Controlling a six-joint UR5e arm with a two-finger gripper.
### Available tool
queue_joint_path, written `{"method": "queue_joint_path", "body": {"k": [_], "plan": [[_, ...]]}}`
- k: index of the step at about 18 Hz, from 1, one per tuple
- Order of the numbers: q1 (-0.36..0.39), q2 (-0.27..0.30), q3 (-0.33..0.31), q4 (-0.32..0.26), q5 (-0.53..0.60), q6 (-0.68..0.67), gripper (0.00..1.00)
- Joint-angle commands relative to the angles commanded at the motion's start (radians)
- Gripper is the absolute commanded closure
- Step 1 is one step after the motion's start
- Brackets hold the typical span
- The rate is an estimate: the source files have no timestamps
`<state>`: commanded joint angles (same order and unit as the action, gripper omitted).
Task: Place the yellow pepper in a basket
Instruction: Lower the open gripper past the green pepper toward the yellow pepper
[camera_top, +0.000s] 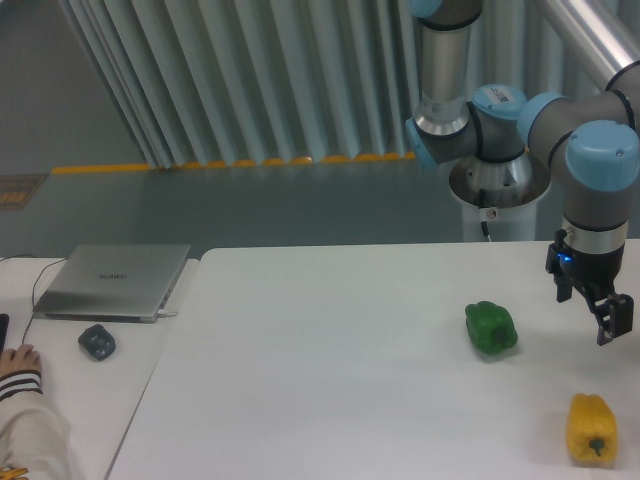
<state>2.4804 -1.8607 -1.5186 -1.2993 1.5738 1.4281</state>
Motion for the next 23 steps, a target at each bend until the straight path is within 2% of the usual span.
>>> {"method": "queue_joint_path", "body": {"k": [3,5,8,12,15,16,18,22,23], "plan": [[0.002,-0.002,0.003,0.003,-0.009,-0.018,0.00],[-0.002,-0.006,0.003,0.006,-0.011,-0.096,0.00],[-0.021,-0.015,-0.003,0.080,-0.012,-0.234,0.00],[-0.032,-0.021,-0.012,0.107,-0.012,-0.333,0.00],[-0.054,-0.038,-0.014,0.143,-0.012,-0.475,0.00],[-0.060,-0.052,-0.015,0.161,-0.011,-0.544,0.00],[-0.083,-0.078,-0.015,0.266,-0.011,-0.671,0.00],[-0.081,-0.083,-0.023,0.294,-0.008,-0.765,0.00],[-0.083,-0.083,-0.032,0.334,-0.008,-0.793,0.00]]}}
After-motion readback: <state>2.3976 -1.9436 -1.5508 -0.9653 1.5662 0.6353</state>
